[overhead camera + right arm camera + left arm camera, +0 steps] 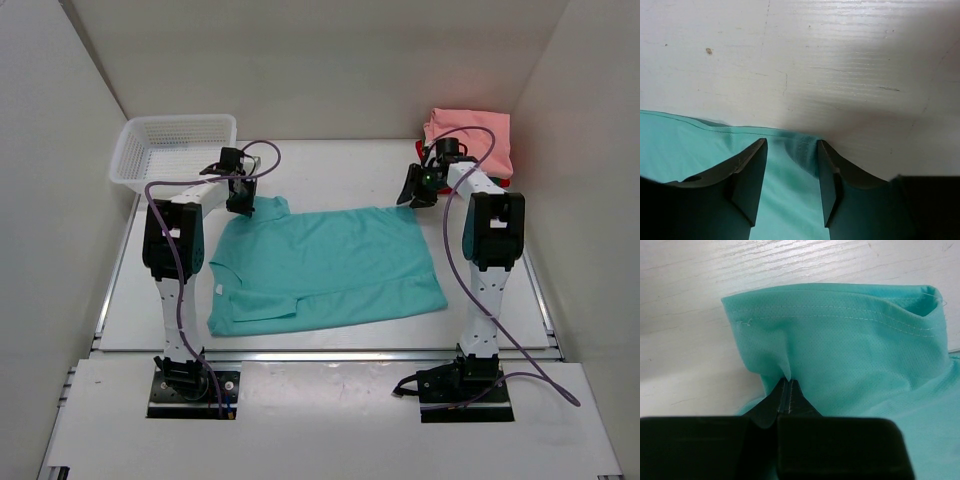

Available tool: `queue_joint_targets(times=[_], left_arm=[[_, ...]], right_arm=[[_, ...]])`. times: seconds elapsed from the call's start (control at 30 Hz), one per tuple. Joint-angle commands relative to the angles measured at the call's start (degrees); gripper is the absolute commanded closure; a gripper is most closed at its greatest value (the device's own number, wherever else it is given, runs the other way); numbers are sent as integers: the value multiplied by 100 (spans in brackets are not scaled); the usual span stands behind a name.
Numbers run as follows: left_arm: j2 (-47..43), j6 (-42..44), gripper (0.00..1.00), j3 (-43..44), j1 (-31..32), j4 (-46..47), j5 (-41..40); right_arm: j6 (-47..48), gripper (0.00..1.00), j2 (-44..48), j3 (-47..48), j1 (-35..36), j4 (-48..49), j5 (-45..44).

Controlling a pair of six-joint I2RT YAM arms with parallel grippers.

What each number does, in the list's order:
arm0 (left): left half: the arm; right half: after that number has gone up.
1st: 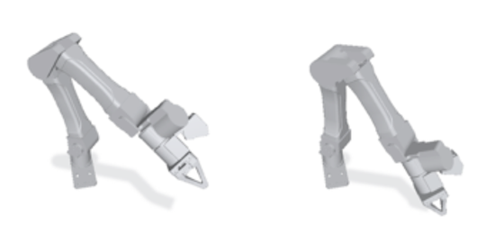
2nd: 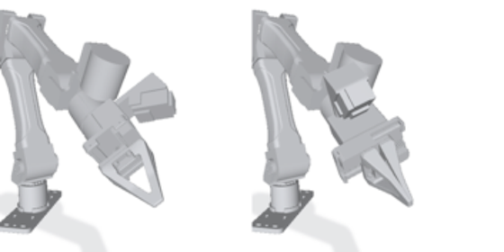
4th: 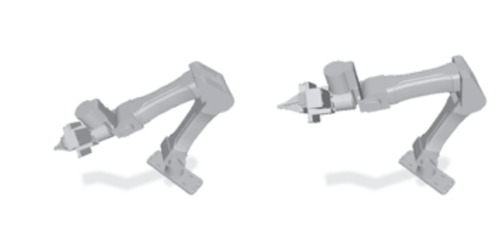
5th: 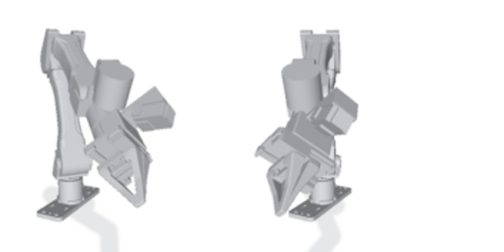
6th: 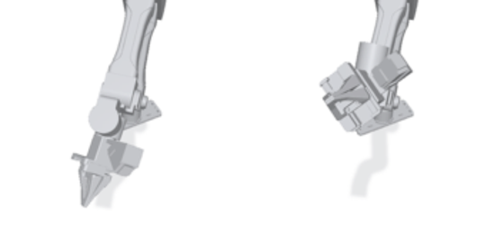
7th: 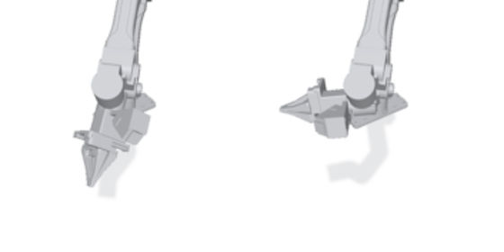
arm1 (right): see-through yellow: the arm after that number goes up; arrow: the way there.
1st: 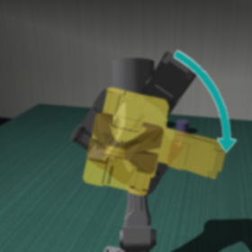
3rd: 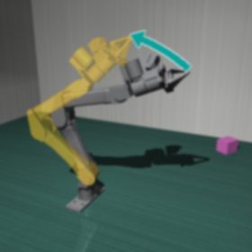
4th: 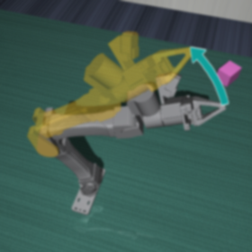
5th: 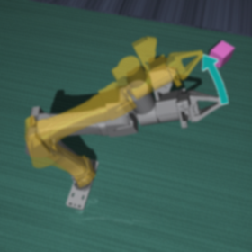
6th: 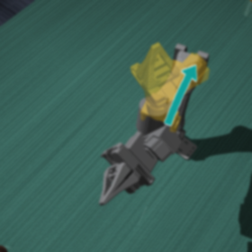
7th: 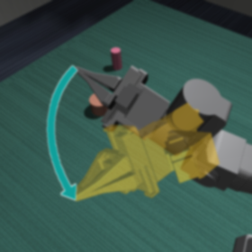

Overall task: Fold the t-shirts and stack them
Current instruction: Grap the side of the flattened tshirt furthest away from the robot with both arms

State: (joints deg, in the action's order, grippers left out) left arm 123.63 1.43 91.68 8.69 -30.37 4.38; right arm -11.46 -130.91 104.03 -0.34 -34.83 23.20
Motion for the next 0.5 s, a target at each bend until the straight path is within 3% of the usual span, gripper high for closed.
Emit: queue_joint_targets(times=[0.0,0.07,0.1,0.33,0.47], left_arm=[[-463,-38,100,-71,10,23,98],[-472,-46,100,-45,-8,66,107],[-507,-55,100,-62,-7,58,98],[-840,-398,100,192,-166,-329,124],[-1515,-381,100,-298,-201,-505,203]], right_arm=[[144,61,224,-172,-1,-120,-254],[179,75,242,-155,16,-173,-333],[180,98,259,-181,-1,-199,-342],[320,100,716,-243,-10,-68,-535],[399,100,848,-67,-1,-305,-598]])
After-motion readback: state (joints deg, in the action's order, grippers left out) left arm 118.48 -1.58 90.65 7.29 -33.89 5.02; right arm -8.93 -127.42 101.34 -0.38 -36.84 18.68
